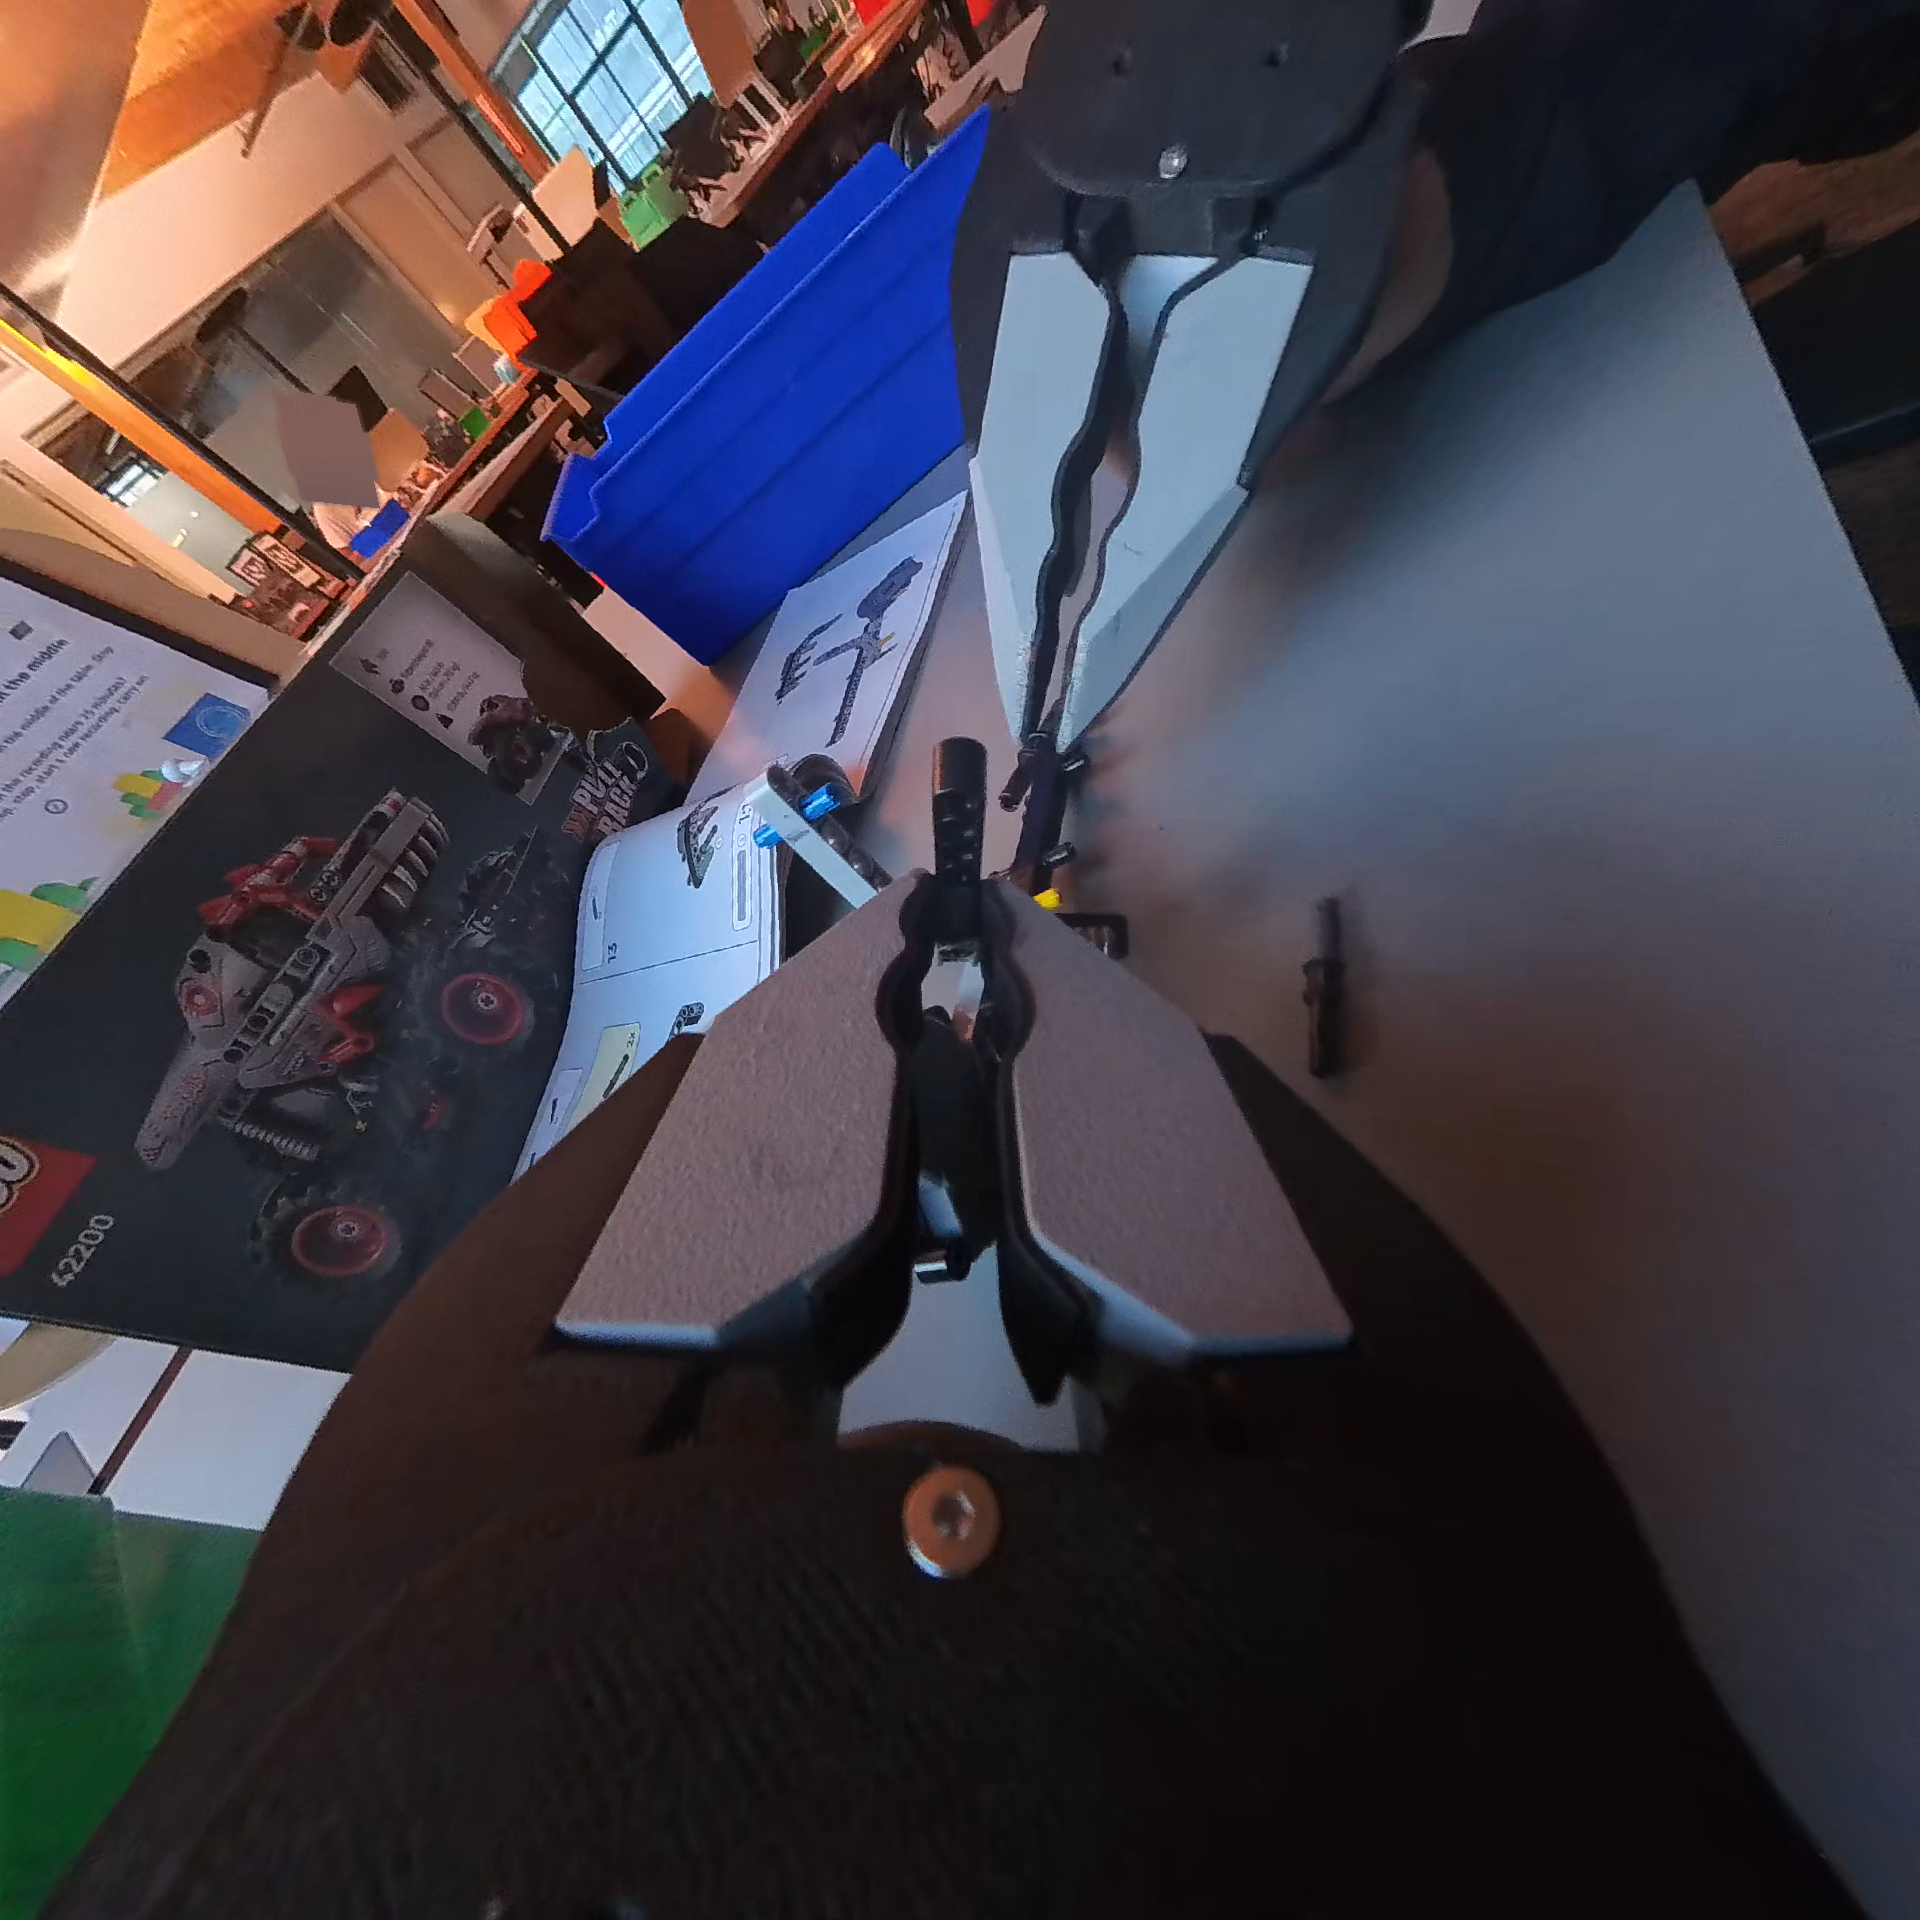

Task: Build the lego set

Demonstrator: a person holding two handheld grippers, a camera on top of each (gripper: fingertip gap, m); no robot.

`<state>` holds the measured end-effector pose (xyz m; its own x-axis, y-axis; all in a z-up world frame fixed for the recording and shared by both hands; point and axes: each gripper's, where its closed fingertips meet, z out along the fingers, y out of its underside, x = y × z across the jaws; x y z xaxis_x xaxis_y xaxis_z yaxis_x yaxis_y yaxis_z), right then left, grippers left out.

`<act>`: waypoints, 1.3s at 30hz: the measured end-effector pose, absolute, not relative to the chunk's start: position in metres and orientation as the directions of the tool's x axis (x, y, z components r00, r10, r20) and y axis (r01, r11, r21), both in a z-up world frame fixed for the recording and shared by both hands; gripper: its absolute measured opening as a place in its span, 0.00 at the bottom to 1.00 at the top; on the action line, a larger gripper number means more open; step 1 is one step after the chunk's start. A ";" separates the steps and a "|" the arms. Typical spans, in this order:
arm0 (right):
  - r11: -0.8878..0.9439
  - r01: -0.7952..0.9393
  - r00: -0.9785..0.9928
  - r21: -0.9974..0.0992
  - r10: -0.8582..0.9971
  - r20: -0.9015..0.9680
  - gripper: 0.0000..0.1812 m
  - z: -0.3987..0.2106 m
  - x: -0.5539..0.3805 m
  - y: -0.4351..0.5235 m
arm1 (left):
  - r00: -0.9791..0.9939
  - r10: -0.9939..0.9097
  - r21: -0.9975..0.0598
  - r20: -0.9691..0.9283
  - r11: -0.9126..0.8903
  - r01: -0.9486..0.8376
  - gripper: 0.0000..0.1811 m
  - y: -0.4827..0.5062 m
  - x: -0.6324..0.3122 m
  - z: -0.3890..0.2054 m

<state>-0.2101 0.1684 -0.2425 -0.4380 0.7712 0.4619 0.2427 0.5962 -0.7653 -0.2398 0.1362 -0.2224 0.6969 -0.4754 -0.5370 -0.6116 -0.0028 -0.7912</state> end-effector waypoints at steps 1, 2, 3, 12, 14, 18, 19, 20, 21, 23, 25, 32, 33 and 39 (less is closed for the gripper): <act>0.607 0.240 -0.435 -0.758 0.765 0.474 0.01 -0.243 -0.210 0.169 | 0.696 -0.476 -0.790 -0.538 -0.004 -0.614 0.03 0.136 -0.240 -0.223; 0.617 0.239 -0.432 -0.750 0.759 0.487 0.01 -0.243 -0.210 0.169 | 0.694 -0.477 -0.787 -0.540 -0.006 -0.617 0.03 0.136 -0.240 -0.224; 0.627 0.236 -0.429 -0.743 0.753 0.499 0.01 -0.243 -0.210 0.169 | 0.690 -0.479 -0.783 -0.543 -0.007 -0.622 0.03 0.137 -0.239 -0.224; 0.659 0.202 -0.417 -0.725 0.728 0.545 0.01 -0.236 -0.212 0.165 | 0.649 -0.515 -0.750 -0.561 -0.015 -0.661 0.03 0.136 -0.233 -0.234; 0.678 0.205 -0.390 -0.706 0.718 0.576 0.01 -0.229 -0.215 0.165 | 0.640 -0.529 -0.746 -0.558 -0.019 -0.666 0.03 0.136 -0.232 -0.236; 0.765 0.143 -0.368 -0.628 0.630 0.684 0.01 -0.215 -0.217 0.145 | 0.641 -0.525 -0.747 -0.560 -0.015 -0.664 0.03 0.136 -0.232 -0.235; 0.797 0.135 -0.360 -0.588 0.593 0.721 0.01 -0.216 -0.217 0.142 | 0.642 -0.520 -0.749 -0.563 -0.005 -0.662 0.03 0.135 -0.232 -0.234; 0.827 0.133 -0.353 -0.546 0.554 0.754 0.01 -0.218 -0.217 0.140 | 0.642 -0.517 -0.752 -0.566 0.006 -0.659 0.03 0.135 -0.231 -0.232; 0.850 0.132 -0.348 -0.510 0.522 0.779 0.01 -0.221 -0.216 0.138 | 0.644 -0.515 -0.756 -0.566 0.012 -0.655 0.03 0.135 -0.231 -0.231; 0.870 0.129 -0.343 -0.476 0.489 0.802 0.01 -0.223 -0.215 0.136 | 0.646 -0.515 -0.761 -0.564 0.021 -0.648 0.03 0.135 -0.230 -0.229; 0.870 0.125 -0.338 -0.476 0.488 0.804 0.01 -0.222 -0.214 0.136 | 0.646 -0.516 -0.767 -0.563 0.034 -0.641 0.03 0.134 -0.228 -0.227; 0.907 0.129 -0.304 -0.401 0.421 0.855 0.01 -0.221 -0.213 0.136 | 0.616 -0.522 -0.733 -0.590 0.026 -0.680 0.03 0.136 -0.225 -0.234; 0.913 0.131 -0.301 -0.386 0.408 0.862 0.01 -0.222 -0.213 0.137 | 0.614 -0.521 -0.728 -0.593 0.022 -0.685 0.03 0.136 -0.225 -0.235; 0.924 0.148 -0.307 -0.352 0.382 0.872 0.01 -0.227 -0.213 0.139 | 0.615 -0.515 -0.715 -0.597 -0.008 -0.699 0.03 0.139 -0.227 -0.239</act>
